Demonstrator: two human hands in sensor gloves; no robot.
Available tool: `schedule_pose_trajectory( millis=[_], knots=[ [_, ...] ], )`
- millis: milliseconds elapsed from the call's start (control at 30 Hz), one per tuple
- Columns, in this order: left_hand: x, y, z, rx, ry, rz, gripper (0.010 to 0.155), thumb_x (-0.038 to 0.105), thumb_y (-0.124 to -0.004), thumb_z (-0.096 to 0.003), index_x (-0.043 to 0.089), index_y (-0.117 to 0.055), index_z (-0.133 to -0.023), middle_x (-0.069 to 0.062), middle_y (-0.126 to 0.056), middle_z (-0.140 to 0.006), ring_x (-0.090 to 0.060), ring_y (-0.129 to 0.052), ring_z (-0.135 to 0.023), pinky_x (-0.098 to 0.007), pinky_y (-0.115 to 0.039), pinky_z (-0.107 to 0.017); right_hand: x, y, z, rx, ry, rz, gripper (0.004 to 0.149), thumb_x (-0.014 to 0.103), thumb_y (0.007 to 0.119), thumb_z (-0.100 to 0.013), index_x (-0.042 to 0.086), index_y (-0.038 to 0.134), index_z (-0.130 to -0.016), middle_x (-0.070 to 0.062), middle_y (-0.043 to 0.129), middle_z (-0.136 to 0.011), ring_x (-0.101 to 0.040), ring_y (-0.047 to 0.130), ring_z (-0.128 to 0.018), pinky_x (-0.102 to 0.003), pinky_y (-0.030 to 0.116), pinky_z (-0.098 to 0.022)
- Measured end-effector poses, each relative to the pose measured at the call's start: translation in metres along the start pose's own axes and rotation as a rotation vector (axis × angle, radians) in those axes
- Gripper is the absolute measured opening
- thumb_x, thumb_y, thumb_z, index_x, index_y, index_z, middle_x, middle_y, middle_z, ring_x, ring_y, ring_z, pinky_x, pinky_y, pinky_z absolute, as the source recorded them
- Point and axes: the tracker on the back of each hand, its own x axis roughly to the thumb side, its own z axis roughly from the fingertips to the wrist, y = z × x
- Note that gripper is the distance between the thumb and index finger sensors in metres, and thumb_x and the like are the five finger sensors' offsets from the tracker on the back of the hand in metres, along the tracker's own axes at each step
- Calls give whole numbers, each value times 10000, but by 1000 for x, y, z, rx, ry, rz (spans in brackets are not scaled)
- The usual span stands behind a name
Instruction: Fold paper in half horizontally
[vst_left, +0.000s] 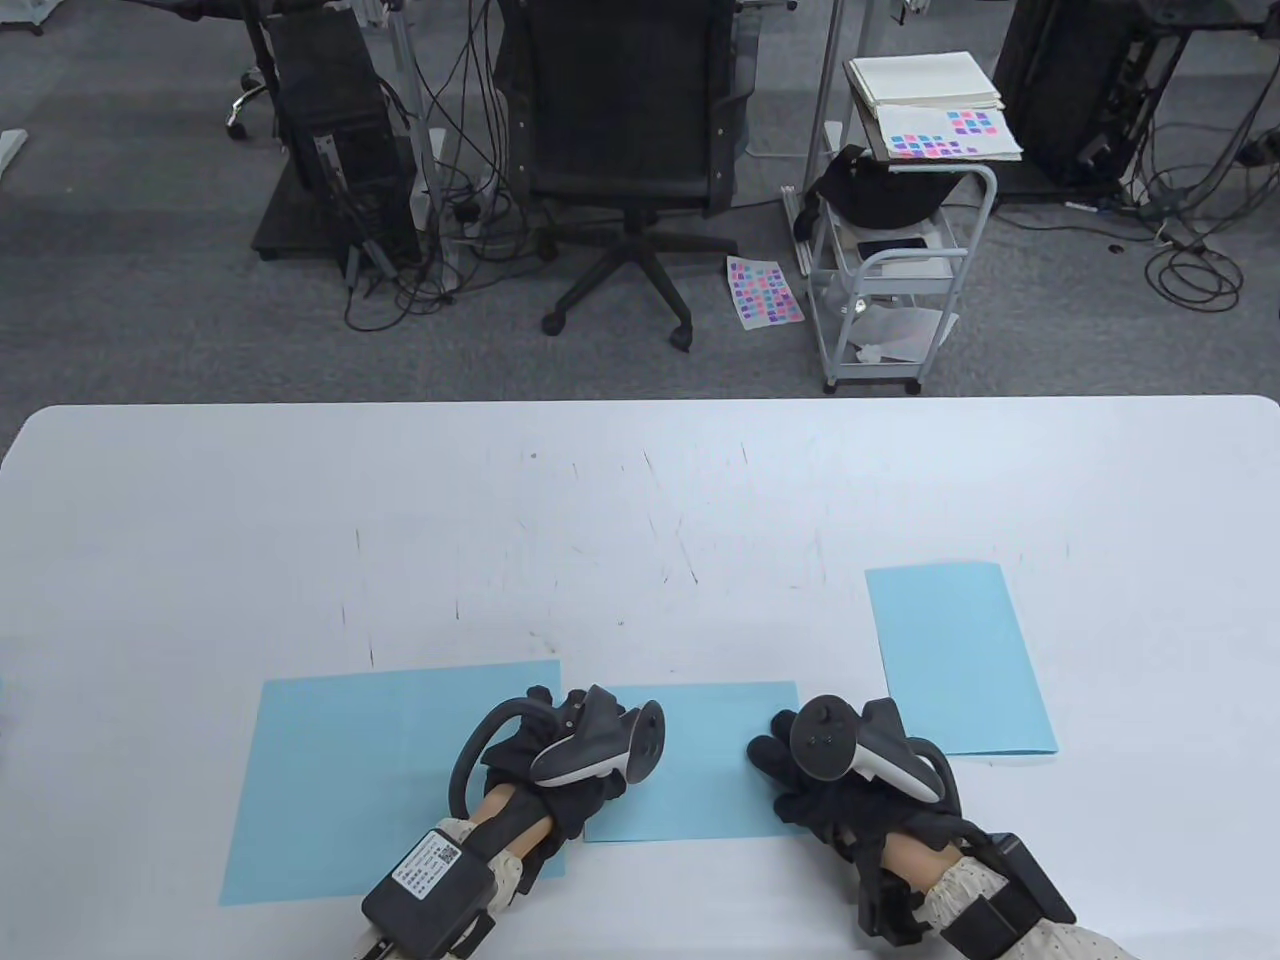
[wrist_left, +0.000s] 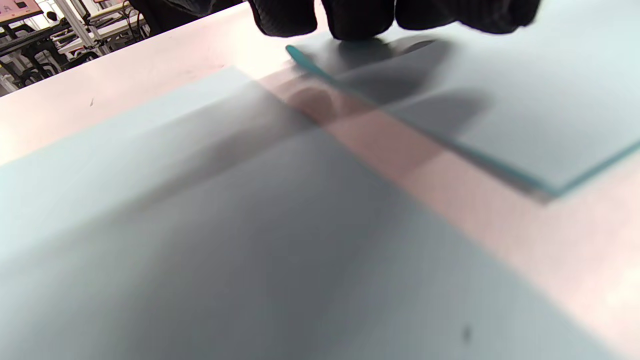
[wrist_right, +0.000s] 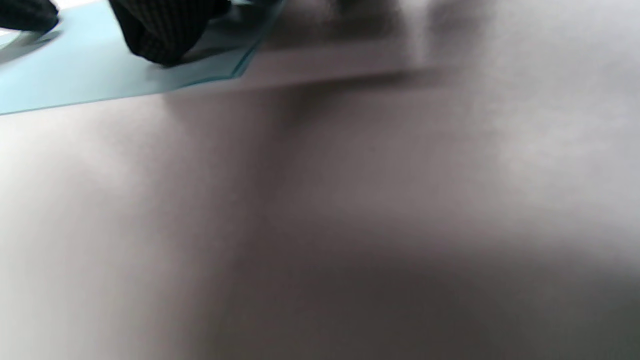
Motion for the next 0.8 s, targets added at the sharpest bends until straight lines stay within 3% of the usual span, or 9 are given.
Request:
schedule_pose_trajectory(
  millis=[333,533,800],
  knots=[
    [35,29,-36,-34,-83,62,665,584,-660,-382,627,-391,-989,348,-364,-1157,-74,-340,-1181,-481,-373,-906,0,0,0,-1,-2,4,621,421,699,-479,487,398,-1018,200,217,-1154,-288,87,-1071,-636,119,-735],
    [54,29,-53,-62,-106,40,661,605,-630,-372,647,-369,-978,384,-321,-1142,-48,-276,-1179,-477,-338,-912,0,0,0,-2,-4,5,621,423,699,-478,488,398,-1017,201,217,-1154,-288,87,-1071,-636,118,-734],
    [45,21,-59,-81,-78,58,638,599,-636,-375,657,-403,-966,397,-370,-1130,-53,-339,-1176,-476,-364,-906,0,0,0,-7,-1,17,620,433,696,-473,497,397,-1012,210,218,-1152,-286,91,-1074,-633,116,-737]
  ],
)
